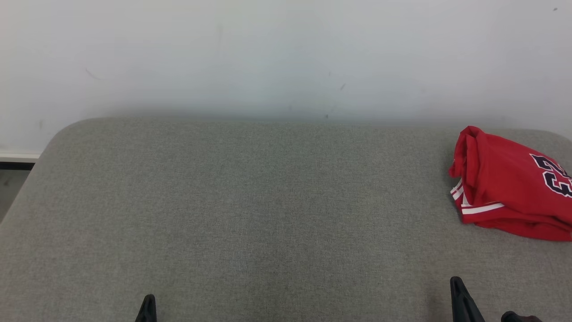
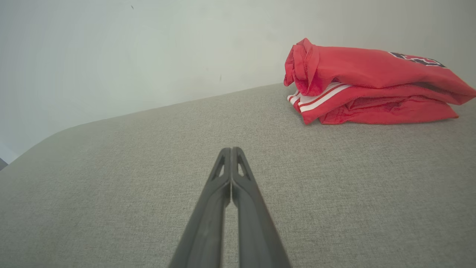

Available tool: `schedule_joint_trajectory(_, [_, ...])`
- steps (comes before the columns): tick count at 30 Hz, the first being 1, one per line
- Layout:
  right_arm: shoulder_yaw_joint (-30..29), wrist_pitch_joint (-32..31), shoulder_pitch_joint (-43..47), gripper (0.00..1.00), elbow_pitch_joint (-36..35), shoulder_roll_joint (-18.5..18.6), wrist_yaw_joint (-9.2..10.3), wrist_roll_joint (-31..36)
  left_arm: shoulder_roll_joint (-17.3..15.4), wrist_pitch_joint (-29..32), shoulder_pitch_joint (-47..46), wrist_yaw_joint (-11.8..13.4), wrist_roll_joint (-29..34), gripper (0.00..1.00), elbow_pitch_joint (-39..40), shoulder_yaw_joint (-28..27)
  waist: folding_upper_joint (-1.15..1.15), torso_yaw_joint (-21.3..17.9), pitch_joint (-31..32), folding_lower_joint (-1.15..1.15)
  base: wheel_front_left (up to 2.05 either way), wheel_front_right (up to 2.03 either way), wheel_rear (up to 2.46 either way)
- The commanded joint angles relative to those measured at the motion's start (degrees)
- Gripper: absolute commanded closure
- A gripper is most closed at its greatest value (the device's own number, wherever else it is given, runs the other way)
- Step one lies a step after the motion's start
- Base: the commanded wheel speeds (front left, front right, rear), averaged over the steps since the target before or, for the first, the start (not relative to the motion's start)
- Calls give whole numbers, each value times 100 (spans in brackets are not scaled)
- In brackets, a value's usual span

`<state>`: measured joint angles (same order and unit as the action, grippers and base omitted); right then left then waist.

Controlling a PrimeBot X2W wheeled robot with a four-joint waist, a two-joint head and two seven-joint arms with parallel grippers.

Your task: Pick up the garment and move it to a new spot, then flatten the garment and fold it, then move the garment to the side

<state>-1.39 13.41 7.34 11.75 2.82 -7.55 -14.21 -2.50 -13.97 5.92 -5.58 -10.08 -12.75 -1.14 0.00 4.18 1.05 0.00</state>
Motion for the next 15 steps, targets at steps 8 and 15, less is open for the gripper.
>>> schedule_joint_trajectory(8, [-165,-275,-81,100,-177,60,1,-1140,-16,200,-239,-34,-1148,100,45,76,0,-31,-9,0,0,0,0])
schedule_joint_trajectory(15, [-264,-460,-124,100,-220,86,2,-1856,-19,336,-352,-48,-1875,100,29,127,0,-55,-16,0,0,0,0])
